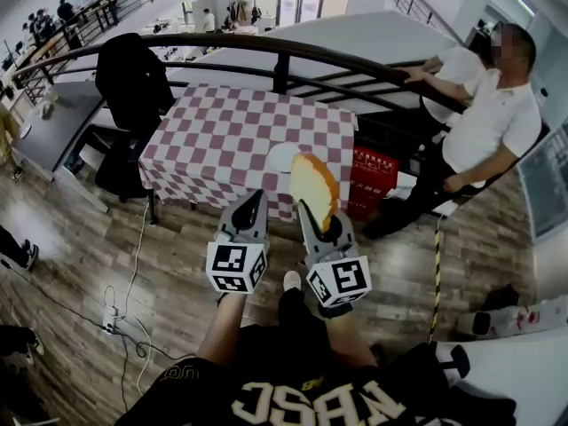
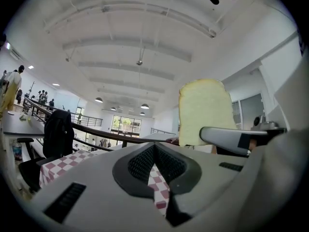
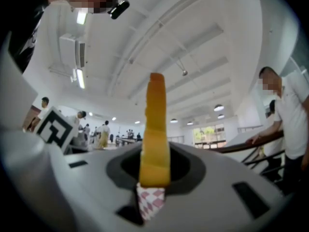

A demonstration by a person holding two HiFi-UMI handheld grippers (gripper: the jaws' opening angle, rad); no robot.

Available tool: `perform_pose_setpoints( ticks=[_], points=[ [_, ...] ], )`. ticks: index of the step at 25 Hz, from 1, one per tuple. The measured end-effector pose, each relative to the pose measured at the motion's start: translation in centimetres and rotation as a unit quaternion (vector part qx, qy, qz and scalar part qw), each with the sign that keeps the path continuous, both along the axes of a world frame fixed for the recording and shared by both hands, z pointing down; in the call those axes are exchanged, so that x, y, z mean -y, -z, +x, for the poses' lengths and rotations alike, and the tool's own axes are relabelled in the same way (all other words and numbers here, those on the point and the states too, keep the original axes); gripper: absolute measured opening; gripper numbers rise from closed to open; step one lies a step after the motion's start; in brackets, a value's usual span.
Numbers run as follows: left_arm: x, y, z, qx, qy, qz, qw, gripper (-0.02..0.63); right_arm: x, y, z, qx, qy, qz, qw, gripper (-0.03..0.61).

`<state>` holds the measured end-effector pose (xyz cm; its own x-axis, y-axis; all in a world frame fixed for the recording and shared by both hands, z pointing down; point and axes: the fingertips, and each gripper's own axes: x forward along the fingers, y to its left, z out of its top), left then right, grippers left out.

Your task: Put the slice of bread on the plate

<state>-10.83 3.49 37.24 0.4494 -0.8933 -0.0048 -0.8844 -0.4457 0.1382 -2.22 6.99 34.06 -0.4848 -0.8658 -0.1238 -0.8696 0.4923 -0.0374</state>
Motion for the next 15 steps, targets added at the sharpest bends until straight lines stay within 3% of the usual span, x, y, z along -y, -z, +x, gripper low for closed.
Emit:
perform_pose_setpoints(
  ticks=[3,9,12,15],
  points=[
    [5.6,0.9,0.7,0.018,0.013,0.011,0.9997,0.02,6.6,0.2,0.9,0.044,0.006,-0.008,0.999,0.095],
    [13.1,3.3,3.9,0.024,0.051,0.057,0.9968,0.02,16.1,2.0,5.2,0.056,0.044,-0.003,0.997,0.095],
    [15.3,2.0,4.2,0.031,0.062,0.045,0.9966,0.02,17.9,1.6,6.1,0.078,0.087,-0.002,0.993,0.095],
    [17.3,-0.6,4.3,0.031,0.072,0.015,0.9968,0.02,20.0,-1.7,6.7,0.064,0.087,-0.033,0.994,0.095]
  ],
)
